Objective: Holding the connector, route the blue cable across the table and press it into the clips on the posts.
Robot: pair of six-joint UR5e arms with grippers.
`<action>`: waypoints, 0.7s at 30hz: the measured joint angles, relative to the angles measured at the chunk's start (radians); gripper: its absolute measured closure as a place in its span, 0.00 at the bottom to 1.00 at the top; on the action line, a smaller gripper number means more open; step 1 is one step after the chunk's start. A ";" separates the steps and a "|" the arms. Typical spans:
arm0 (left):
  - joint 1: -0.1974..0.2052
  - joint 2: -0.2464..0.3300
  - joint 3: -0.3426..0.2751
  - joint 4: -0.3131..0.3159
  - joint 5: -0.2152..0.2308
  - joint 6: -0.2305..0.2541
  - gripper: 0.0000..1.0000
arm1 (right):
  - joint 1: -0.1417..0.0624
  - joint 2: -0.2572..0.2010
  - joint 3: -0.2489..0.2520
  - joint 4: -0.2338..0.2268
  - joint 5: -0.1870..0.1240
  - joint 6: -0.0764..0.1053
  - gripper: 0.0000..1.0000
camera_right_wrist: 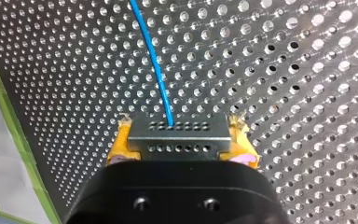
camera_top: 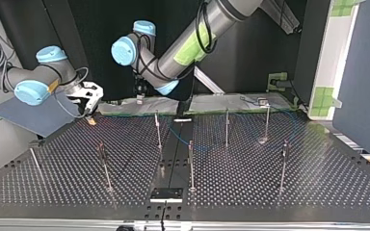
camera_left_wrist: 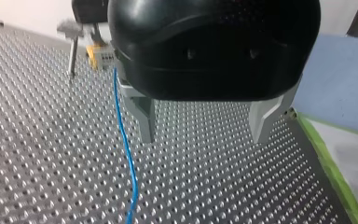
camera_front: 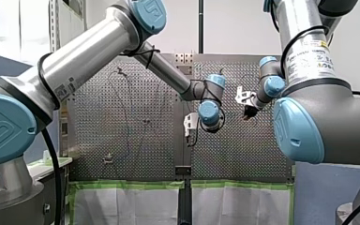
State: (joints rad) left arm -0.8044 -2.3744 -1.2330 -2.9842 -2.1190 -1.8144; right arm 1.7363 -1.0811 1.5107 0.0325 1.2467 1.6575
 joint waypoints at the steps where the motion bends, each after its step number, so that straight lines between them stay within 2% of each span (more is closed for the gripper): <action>1: 0.003 -0.007 0.008 -0.001 0.000 -0.002 0.00 | -0.001 0.000 0.001 0.000 -0.001 0.000 1.00; 6: 0.017 -0.023 0.049 -0.003 0.005 -0.008 0.00 | -0.001 0.000 0.003 0.000 -0.002 0.002 1.00; 15: 0.020 -0.028 0.132 0.024 0.009 -0.037 0.00 | -0.001 0.000 0.004 0.000 -0.002 0.002 1.00; 21: 0.023 -0.051 0.188 0.020 0.022 -0.046 0.00 | -0.001 0.000 0.004 0.000 -0.002 0.002 1.00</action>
State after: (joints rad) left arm -0.7817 -2.4257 -1.0452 -2.9642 -2.0974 -1.8606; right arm 1.7357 -1.0810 1.5149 0.0321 1.2446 1.6596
